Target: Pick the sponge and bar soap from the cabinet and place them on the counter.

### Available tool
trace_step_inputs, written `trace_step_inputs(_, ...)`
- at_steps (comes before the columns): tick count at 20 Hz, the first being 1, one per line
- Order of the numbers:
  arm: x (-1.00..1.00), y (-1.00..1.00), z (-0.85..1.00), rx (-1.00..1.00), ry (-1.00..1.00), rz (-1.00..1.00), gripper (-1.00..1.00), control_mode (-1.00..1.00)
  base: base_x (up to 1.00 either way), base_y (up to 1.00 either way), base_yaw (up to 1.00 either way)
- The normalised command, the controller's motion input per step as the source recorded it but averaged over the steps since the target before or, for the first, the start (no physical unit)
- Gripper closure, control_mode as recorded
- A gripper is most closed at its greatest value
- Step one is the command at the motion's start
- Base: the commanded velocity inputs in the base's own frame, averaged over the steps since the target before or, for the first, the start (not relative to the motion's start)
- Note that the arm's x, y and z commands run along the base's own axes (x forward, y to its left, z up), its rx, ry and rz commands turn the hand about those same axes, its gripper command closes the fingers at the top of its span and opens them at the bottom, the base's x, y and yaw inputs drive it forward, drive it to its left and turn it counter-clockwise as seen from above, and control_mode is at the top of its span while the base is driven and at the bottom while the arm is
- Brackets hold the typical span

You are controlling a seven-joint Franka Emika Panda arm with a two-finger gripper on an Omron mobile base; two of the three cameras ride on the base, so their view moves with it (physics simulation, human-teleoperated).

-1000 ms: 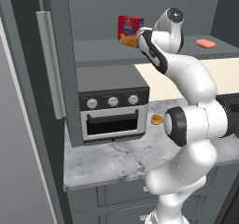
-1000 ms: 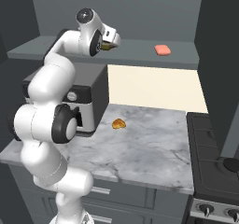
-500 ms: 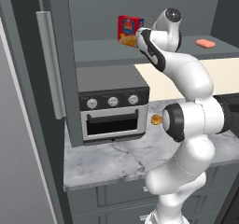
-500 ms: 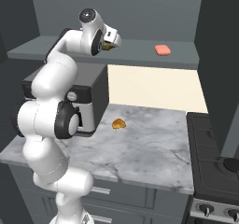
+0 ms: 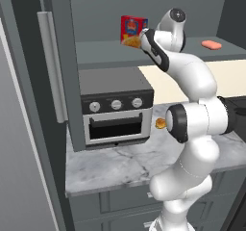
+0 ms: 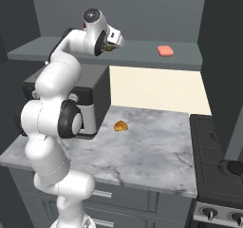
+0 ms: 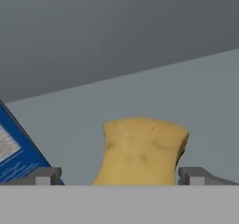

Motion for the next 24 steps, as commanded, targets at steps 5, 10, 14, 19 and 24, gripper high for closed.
trace_step_inputs(5, 0.02, 0.00, -0.29, 0.01, 0.00, 0.00, 1.00, -1.00, 0.00, 0.00, 0.00)
trace_step_inputs(10, 0.00, 0.00, -0.35, 0.01, 0.00, 0.00, 1.00, -1.00, 0.00, 0.00, 0.00)
trace_step_inputs(14, -0.01, -0.01, -0.14, 0.03, 0.02, -0.01, 1.00, -1.00, 0.00, 0.00, 0.00)
trace_step_inputs(19, -0.23, -0.01, -0.04, 0.01, 0.00, 0.00, 1.00, -1.00, 0.00, 0.00, 0.00)
trace_step_inputs(24, -0.34, 0.00, -0.10, 0.00, -0.01, 0.00, 1.00, -1.00, 0.00, 0.00, 0.00)
